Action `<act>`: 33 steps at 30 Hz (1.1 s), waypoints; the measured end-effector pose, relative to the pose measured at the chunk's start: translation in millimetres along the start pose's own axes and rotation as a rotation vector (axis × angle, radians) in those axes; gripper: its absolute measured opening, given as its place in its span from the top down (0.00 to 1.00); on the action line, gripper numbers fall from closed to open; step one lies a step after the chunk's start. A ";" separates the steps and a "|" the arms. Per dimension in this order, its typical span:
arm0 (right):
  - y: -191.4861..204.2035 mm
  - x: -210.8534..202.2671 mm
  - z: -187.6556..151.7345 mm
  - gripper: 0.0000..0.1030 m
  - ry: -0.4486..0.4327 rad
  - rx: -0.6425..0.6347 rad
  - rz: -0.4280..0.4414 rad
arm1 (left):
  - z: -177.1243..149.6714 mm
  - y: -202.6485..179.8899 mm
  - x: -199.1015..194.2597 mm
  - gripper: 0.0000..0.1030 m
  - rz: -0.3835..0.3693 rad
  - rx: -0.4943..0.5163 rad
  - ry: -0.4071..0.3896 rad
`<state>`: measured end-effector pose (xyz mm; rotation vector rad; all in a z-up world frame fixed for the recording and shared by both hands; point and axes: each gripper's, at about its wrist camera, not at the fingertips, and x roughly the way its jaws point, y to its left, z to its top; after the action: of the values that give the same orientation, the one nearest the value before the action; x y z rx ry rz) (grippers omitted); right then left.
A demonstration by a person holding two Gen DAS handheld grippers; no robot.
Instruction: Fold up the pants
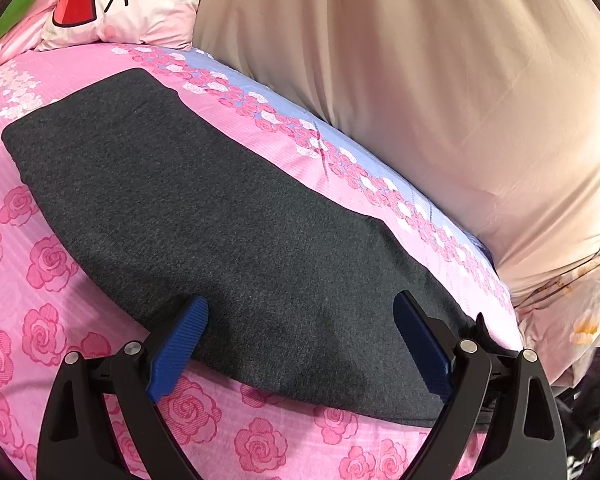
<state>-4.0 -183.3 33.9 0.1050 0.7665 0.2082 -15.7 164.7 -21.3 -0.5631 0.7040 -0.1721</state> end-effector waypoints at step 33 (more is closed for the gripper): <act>71.2 31.3 -12.3 0.69 0.062 -0.088 0.193 | 31.0 59.0 -55.5 0.11 -0.028 -0.143 -0.096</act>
<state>-1.1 -106.6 16.0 0.0900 0.8078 0.4296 -39.4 246.1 -2.8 -0.7139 0.6180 -0.1200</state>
